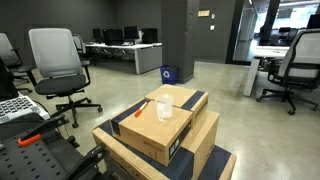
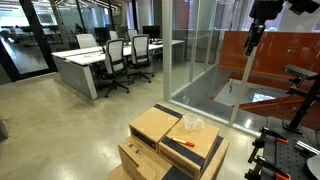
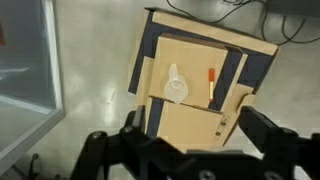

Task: Put the marker inside the cup

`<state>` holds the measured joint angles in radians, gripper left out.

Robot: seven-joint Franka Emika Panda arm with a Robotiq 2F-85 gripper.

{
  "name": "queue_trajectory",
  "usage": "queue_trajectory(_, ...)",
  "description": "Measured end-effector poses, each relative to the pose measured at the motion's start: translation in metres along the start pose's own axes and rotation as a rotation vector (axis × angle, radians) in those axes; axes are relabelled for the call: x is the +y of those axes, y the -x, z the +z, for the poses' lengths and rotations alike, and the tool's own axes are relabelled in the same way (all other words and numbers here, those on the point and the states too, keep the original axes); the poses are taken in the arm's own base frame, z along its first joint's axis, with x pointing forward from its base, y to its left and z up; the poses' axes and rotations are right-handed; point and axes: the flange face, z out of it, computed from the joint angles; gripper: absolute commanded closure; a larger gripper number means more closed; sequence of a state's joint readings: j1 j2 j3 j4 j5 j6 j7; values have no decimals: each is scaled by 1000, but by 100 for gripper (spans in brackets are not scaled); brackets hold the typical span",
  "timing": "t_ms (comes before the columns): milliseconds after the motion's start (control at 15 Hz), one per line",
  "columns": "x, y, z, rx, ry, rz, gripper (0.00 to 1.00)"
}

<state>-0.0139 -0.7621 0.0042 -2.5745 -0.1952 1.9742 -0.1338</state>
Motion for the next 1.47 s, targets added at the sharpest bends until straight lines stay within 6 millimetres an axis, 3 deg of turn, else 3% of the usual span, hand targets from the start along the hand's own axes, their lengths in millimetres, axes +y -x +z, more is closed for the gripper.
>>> queue_trajectory(667, -7, 25, 6, -17, -1, -5, 0)
queue_trajectory(1467, -6, 23, 23, -51, -12, -6, 0)
